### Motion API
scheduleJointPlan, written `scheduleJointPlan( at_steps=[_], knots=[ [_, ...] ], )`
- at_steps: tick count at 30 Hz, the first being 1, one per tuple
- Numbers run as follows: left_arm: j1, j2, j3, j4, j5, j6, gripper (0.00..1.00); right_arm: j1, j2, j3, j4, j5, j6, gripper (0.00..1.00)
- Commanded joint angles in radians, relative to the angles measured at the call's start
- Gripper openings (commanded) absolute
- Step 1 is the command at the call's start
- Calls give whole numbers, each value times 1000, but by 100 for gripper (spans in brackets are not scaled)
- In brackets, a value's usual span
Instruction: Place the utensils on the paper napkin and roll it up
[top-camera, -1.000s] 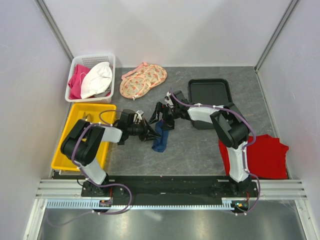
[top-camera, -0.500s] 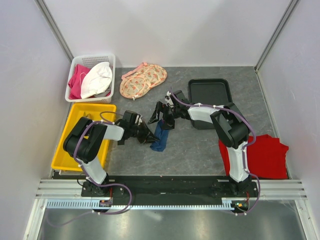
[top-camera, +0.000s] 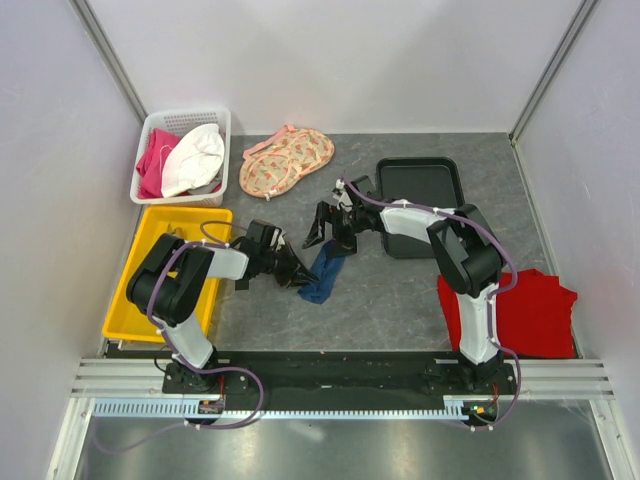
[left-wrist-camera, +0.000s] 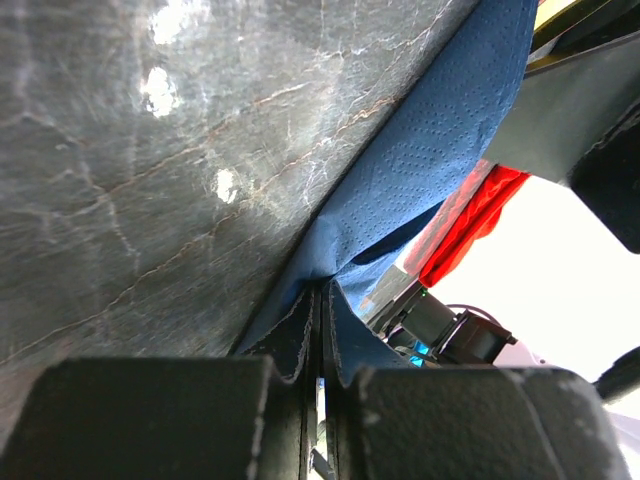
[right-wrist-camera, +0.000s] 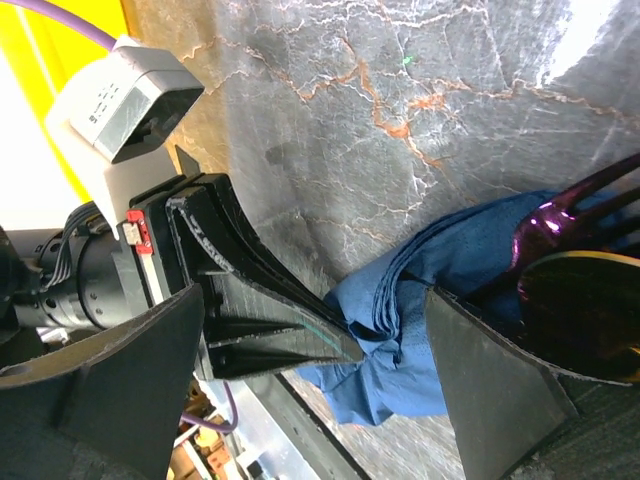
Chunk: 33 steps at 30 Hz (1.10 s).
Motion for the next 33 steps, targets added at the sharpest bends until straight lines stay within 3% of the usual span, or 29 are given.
scheduleJointPlan(
  at_steps=[1,20,23,30,33],
  knots=[
    [-1,15,13,-60,-75,55,2,-12,-58,41,-29,-48,-31,98],
    [-1,21,27,-69,-72,75,2,-28,-80,-78,37,-112,38,98],
    [-1,23,25,-64,-67,73,2,-38,-84,-131,126,-132,104,98],
    [-1,34,11,-34,-64,58,2,-74,-68,-358,759,-226,493,98],
    [-3,37,8,-30,-60,58,2,-72,-55,-382,853,-226,543,98]
  ],
)
